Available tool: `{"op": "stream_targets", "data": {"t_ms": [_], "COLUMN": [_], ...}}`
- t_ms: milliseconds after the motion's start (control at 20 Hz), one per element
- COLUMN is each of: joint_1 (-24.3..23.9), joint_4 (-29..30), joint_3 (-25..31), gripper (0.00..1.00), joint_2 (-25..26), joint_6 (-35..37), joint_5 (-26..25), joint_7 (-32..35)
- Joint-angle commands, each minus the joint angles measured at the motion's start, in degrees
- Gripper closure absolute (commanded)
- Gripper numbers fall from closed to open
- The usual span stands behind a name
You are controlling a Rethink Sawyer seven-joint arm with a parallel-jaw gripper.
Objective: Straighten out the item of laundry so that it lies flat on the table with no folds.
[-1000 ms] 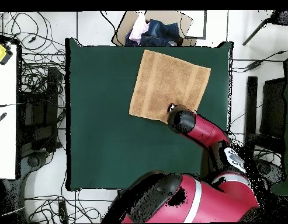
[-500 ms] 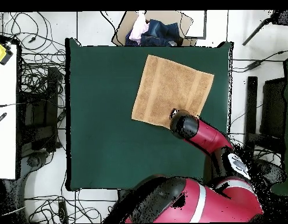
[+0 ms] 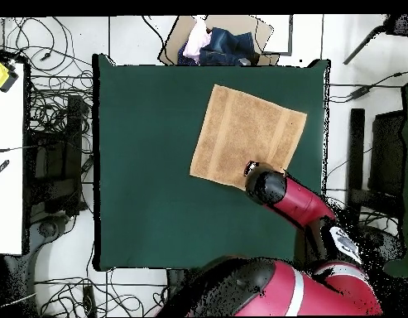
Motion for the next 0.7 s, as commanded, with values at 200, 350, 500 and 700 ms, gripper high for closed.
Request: {"op": "stream_targets", "data": {"t_ms": [200, 350, 500, 700], "joint_1": [-0.47, -0.2, -0.15, -0.28], "joint_4": [4.6, 4.67, 4.83, 6.01], "joint_3": [-0.23, -0.39, -0.39, -0.44], "gripper": [1.0, 1.0, 1.0, 1.0], "joint_2": [-0.58, -0.86, -0.92, -1.44], "joint_6": [-0.61, -0.25, -0.26, -0.95], "joint_5": [-1.86, -1.7, -1.68, -1.74], "joint_7": [9.34, 9.37, 9.43, 9.93]}}
